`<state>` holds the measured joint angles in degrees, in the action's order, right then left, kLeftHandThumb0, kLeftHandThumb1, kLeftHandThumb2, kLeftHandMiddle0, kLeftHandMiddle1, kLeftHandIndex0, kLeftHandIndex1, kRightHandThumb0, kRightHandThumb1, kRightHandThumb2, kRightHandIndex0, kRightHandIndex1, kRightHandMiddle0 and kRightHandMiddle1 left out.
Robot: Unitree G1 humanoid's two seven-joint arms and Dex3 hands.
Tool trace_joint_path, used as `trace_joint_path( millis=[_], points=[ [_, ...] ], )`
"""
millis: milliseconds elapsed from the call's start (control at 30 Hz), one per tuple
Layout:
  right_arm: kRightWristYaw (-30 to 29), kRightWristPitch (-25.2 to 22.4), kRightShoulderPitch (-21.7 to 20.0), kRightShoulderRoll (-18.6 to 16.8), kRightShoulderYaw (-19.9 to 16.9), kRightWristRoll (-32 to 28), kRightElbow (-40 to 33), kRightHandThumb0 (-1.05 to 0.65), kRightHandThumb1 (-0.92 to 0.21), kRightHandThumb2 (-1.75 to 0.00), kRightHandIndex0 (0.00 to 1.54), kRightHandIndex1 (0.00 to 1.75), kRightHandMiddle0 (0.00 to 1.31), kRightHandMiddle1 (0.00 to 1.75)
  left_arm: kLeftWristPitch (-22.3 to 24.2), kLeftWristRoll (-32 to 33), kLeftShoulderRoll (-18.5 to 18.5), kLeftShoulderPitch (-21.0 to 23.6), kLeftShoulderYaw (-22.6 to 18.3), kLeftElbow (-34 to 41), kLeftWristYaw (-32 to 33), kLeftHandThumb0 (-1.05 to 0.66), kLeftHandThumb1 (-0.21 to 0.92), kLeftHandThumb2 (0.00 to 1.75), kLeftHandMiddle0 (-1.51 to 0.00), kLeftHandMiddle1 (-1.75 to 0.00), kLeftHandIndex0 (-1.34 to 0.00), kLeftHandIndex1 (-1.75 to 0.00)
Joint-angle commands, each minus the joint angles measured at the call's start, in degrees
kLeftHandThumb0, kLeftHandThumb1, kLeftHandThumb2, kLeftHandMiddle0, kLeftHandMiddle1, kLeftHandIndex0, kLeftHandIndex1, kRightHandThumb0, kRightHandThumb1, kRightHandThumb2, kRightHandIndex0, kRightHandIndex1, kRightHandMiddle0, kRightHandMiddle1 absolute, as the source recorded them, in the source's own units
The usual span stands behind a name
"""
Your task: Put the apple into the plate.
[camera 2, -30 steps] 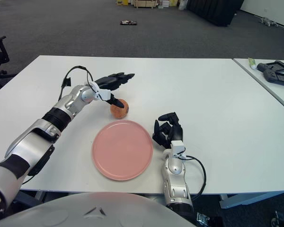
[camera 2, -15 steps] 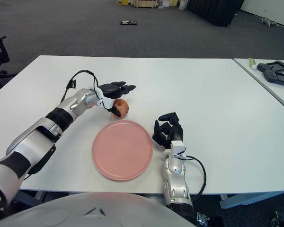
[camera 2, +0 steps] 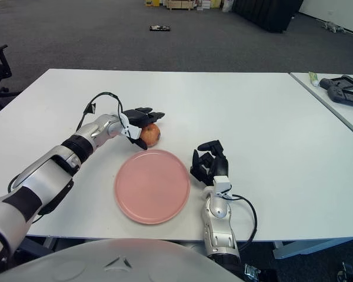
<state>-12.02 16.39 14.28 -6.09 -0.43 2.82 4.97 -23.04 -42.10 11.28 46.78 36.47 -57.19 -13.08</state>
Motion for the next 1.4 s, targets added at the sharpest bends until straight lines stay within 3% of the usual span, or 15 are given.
trace_joint_path(
  millis=[0, 833, 1133, 1300, 1367],
  points=[
    [-0.07, -0.14, 0.08, -1.1, -0.33, -0.92, -0.42, -0.39, -0.62, -0.94, 0.72, 1.75, 0.38, 1.75, 0.47, -1.2, 0.59, 1.05, 0.78, -2.03, 1.44, -0.94, 0.65, 0.52, 0.0, 0.0, 0.0, 0.0],
    [0.78, 0.02, -0.02, -0.68, -0.58, -1.41, -0.57, -0.39, -0.62, -0.93, 0.71, 1.75, 0.38, 1.75, -3.7, -4.51, 1.29, 0.76, 5.42, -7.84, 10.16, -1.03, 0.89, 0.25, 0.0, 0.0, 0.0, 0.0],
    [0.72, 0.11, -0.04, -0.67, -0.71, -1.14, -0.57, -0.39, -0.63, -0.93, 0.73, 1.75, 0.38, 1.75, -5.35, -7.23, 1.07, -0.43, 7.79, -8.42, 18.53, -0.99, 0.92, 0.27, -0.06, -0.04, -0.02, -0.01],
    [0.63, -0.21, -0.02, -0.81, -0.77, -1.17, -0.8, -0.39, -0.62, -0.93, 0.74, 1.75, 0.38, 1.75, -6.81, -9.67, 1.29, -0.55, 9.97, -8.72, 24.53, -0.96, 0.92, 0.28, -0.09, -0.21, -0.01, -0.17],
    [0.55, -0.28, -0.03, -0.89, -0.78, -1.17, -0.86, -0.39, -0.62, -0.93, 0.74, 1.75, 0.38, 1.75, -7.67, -11.31, 1.53, -0.61, 11.47, -8.62, 27.94, -0.93, 0.92, 0.29, -0.07, -0.45, 0.0, -0.35]
  ],
)
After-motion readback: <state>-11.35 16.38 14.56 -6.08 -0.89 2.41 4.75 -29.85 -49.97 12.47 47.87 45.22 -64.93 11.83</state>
